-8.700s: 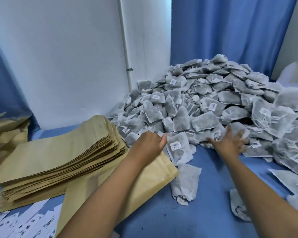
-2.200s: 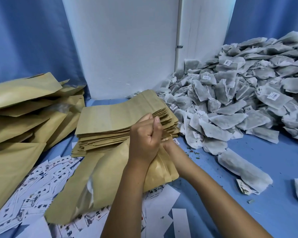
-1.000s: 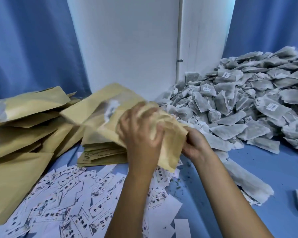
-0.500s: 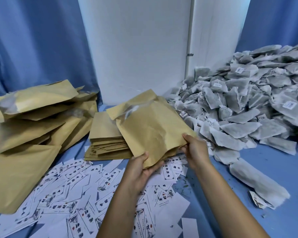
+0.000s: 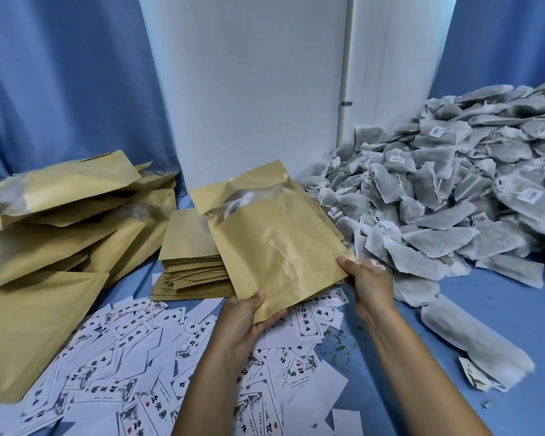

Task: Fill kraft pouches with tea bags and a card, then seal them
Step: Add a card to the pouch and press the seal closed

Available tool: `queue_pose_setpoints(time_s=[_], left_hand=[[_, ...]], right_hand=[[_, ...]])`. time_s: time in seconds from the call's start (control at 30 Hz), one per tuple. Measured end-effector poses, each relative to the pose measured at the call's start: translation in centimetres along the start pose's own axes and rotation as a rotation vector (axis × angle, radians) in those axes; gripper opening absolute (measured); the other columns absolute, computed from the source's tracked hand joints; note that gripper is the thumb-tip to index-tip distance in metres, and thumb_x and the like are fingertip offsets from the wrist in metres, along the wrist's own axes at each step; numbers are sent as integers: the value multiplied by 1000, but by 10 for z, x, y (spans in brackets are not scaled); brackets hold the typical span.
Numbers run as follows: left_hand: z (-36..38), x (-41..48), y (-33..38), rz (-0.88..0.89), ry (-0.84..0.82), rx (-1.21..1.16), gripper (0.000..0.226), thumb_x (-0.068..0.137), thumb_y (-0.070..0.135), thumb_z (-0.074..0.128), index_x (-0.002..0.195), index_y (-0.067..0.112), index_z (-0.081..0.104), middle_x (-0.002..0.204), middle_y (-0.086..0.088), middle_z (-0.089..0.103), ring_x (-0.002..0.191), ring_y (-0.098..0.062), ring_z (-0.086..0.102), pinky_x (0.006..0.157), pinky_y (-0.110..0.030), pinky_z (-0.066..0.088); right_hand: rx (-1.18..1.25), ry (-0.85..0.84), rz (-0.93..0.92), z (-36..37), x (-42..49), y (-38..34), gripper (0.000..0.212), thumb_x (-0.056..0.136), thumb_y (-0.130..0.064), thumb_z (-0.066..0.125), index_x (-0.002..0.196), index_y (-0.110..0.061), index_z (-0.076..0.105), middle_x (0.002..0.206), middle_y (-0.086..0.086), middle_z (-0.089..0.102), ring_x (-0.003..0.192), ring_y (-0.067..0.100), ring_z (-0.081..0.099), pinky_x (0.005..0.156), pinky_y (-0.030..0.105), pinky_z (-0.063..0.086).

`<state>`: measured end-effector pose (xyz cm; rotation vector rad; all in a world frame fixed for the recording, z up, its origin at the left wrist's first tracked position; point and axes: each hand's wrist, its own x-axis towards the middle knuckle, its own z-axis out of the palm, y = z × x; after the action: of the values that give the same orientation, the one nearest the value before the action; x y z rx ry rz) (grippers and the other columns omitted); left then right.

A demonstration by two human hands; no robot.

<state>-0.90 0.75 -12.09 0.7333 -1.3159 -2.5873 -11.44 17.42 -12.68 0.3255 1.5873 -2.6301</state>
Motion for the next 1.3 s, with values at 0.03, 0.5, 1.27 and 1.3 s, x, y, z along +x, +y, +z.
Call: queue_pose_setpoints(time_s=[0.03,0.5,1.27,1.3], left_hand=[[0,-1,0,4,0,-7,10,92,-3,53,100,0,48,107,-17,62,88,-29,65,61,-41,60],[2,0,-1,18,31,11,9,88,-10,56,93,-3,54,92,-16,68,69,-25,70,52,-30,58],[6,-5,2,32,-47,-263,19,88,-7,56,107,-9,57,96,-20,71,84,-29,70,56,-28,58],[7,-5,3,41,-41,-285,20,89,-6,55,108,-9,57,102,-21,69,90,-31,68,56,-28,58]], right_hand=[[2,-13,-1,-1,1,0,6,77,-2,73,75,-2,67,70,10,71,55,14,67,56,21,56],[-211,-82,-19,1,3,11,23,73,-15,80,67,-3,62,76,11,72,68,23,66,69,29,51],[-171,-210,-318,15,-16,14,42,95,-32,49,67,-3,61,54,9,62,49,20,57,49,27,47],[-266,-218,-560,11,-18,14,41,92,-30,49,61,-6,61,52,5,60,48,18,55,47,27,45]])
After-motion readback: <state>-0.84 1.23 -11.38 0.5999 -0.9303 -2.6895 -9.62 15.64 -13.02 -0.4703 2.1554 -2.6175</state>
